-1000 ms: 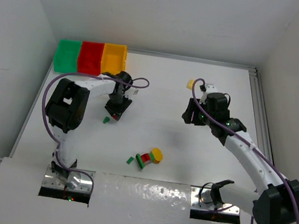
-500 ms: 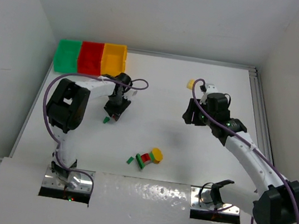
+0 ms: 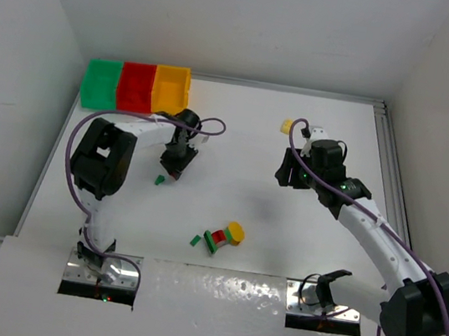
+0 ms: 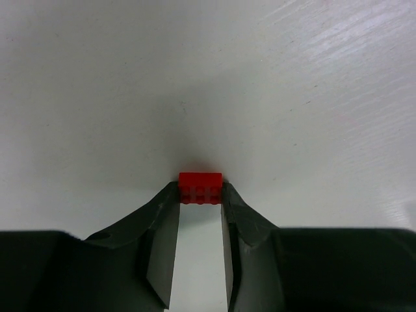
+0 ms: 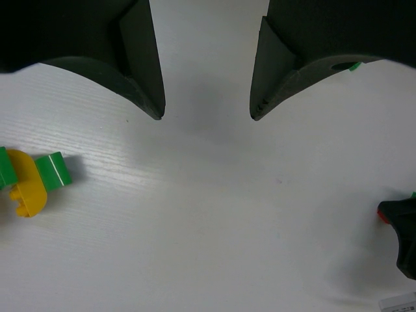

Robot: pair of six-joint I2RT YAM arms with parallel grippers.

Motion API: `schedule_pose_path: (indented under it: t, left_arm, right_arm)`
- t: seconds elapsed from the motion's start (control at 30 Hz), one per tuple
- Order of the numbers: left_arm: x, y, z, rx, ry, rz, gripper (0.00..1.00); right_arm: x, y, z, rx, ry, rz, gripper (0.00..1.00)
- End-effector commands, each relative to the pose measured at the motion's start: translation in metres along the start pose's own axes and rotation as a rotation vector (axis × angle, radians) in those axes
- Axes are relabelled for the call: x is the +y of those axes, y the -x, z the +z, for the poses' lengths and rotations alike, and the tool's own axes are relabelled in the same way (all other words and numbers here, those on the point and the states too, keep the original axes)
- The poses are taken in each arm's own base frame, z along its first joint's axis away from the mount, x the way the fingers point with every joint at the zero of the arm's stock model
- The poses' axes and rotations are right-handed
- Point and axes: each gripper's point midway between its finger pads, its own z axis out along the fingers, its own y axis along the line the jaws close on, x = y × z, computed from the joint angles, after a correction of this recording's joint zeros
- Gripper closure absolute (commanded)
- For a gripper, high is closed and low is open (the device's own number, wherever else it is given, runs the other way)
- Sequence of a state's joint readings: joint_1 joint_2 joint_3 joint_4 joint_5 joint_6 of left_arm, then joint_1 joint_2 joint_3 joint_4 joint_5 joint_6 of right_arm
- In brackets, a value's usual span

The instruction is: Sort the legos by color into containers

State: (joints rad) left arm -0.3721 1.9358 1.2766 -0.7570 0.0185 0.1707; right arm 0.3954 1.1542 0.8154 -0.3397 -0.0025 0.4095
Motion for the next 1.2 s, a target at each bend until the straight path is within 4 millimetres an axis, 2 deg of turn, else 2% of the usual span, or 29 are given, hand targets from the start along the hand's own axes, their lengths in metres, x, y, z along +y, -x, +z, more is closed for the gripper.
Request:
schedule_pose_path:
  t: [0.0,0.1,0.13,0.17,0.2,0.23,0.27,0.3,0.33,0.37,0.4,0.43,0.47,0.5,0.53,0.57,0.6,0.63,0.67,0.73,0.77,0.83,0.97,1.13,1.17]
  left_arm:
    - [-0.005,0.017,-0.003,-0.04,-0.01,0.01,1.0]
    - [0.005,0.039,-0.028,-0.101,0.022,0.02,1.0]
    - [0.011,0.058,-0.047,-0.154,0.032,0.008,1.0]
    - [0.017,0.068,-0.059,-0.186,0.038,-0.015,1.0]
    - [0.043,0.076,-0.074,-0.223,0.078,-0.078,1.0]
    - [0.058,0.099,-0.1,-0.305,0.084,-0.135,1.0]
    - [0.077,0.106,-0.114,-0.343,0.095,-0.192,1.0]
    - [0.112,0.122,-0.141,-0.429,0.082,-0.287,1.0]
    - [0.129,0.127,-0.153,-0.456,0.088,-0.325,1.0]
    - [0.159,0.126,-0.153,-0.463,0.119,-0.379,1.0]
    - [0.178,0.14,-0.177,-0.535,0.16,-0.387,1.0]
    - [0.191,0.146,-0.183,-0.557,0.188,-0.392,1.0]
    - [0.208,0.149,-0.172,-0.54,0.214,-0.409,1.0]
    - [0.228,0.154,-0.186,-0.58,0.265,-0.428,1.0]
    - [0.239,0.159,-0.184,-0.593,0.285,-0.431,1.0]
    - [0.251,0.159,-0.168,-0.572,0.291,-0.443,1.0]
    - [0.261,0.166,-0.173,-0.598,0.312,-0.44,1.0]
    - [0.268,0.169,-0.169,-0.604,0.329,-0.442,1.0]
    - [0.275,0.172,-0.157,-0.594,0.337,-0.439,1.0]
    - [0.294,0.176,-0.151,-0.621,0.387,-0.467,1.0]
    - [0.304,0.174,-0.141,-0.617,0.394,-0.487,1.0]
    - [0.312,0.18,-0.137,-0.649,0.382,-0.5,1.0]
    - [0.311,0.187,-0.112,-0.643,0.343,-0.48,0.99]
    - [0.31,0.184,-0.098,-0.62,0.331,-0.475,0.74]
    - [0.31,0.184,-0.099,-0.622,0.332,-0.472,0.63]
  right_arm:
    - [0.0,0.01,-0.005,-0.041,-0.005,-0.019,0.45]
    - [0.001,0.01,-0.006,-0.046,-0.006,-0.022,0.45]
    - [0.0,0.011,-0.005,-0.047,-0.008,-0.021,0.45]
    - [0.001,0.011,-0.005,-0.048,-0.005,-0.023,0.45]
    - [0.001,0.012,-0.005,-0.051,-0.004,-0.023,0.45]
    - [0.001,0.012,-0.005,-0.051,-0.004,-0.025,0.45]
    - [0.001,0.012,-0.005,-0.05,-0.003,-0.026,0.45]
    - [0.001,0.012,-0.004,-0.05,-0.002,-0.026,0.45]
    - [0.001,0.012,-0.004,-0.05,-0.001,-0.026,0.45]
    - [0.001,0.011,-0.003,-0.049,0.002,-0.026,0.45]
    - [0.001,0.01,-0.002,-0.048,0.001,-0.026,0.45]
    - [0.001,0.01,-0.002,-0.049,0.003,-0.026,0.45]
    - [0.002,0.01,-0.001,-0.05,0.005,-0.024,0.45]
    - [0.002,0.011,-0.001,-0.051,0.006,-0.024,0.45]
    - [0.002,0.01,0.001,-0.043,0.007,-0.024,0.45]
    - [0.003,0.012,0.0,-0.047,0.009,-0.024,0.45]
    - [0.003,0.012,0.0,-0.042,0.009,-0.025,0.45]
    - [0.003,0.012,0.001,-0.038,0.006,-0.026,0.45]
    - [0.002,0.011,0.001,-0.033,0.004,-0.031,0.45]
    - [0.0,0.011,0.0,-0.027,-0.012,-0.038,0.45]
    - [-0.001,0.012,0.0,-0.028,-0.015,-0.039,0.45]
    - [-0.002,0.013,-0.001,-0.028,-0.021,-0.039,0.45]
    - [-0.001,0.015,-0.002,-0.031,-0.021,-0.039,0.45]
    - [-0.001,0.017,-0.004,-0.028,-0.022,-0.046,0.45]
    - [-0.001,0.016,-0.004,-0.027,-0.022,-0.047,0.45]
